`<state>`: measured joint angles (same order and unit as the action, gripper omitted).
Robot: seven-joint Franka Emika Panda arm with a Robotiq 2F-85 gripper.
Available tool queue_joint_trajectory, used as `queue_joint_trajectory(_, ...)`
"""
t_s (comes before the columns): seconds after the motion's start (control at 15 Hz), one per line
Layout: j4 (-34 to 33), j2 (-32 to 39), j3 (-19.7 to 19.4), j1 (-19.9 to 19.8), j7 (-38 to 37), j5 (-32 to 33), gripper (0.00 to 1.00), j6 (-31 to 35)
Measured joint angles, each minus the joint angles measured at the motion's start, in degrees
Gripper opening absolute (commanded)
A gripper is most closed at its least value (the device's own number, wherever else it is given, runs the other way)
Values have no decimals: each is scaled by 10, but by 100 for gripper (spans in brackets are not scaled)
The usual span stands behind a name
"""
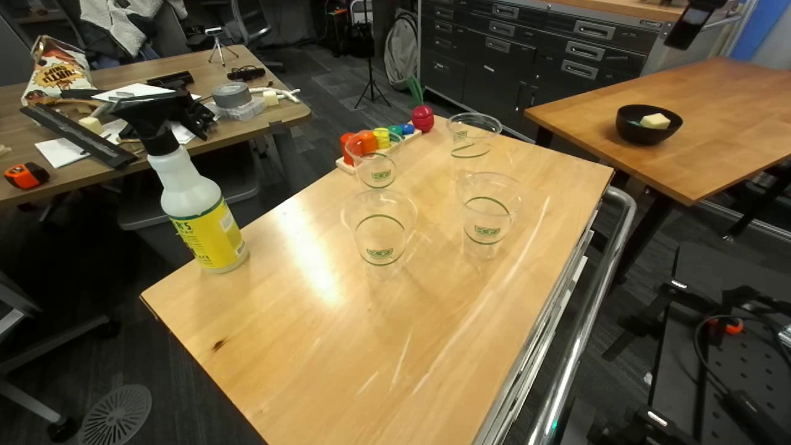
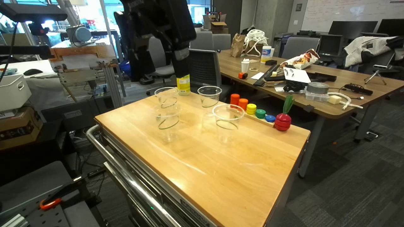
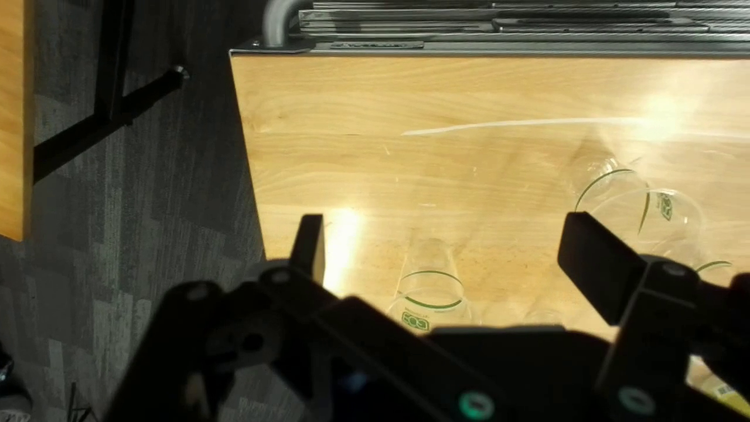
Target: Put the cups into one another
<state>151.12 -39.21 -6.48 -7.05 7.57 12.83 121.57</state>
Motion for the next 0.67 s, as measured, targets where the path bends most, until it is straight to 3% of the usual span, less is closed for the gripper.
queue_joint_trajectory(0.27,-67,125,3,23,-6,-29,100,4)
queue_joint_trajectory(0.67,-200,327,15,25,-66,-34,100,38)
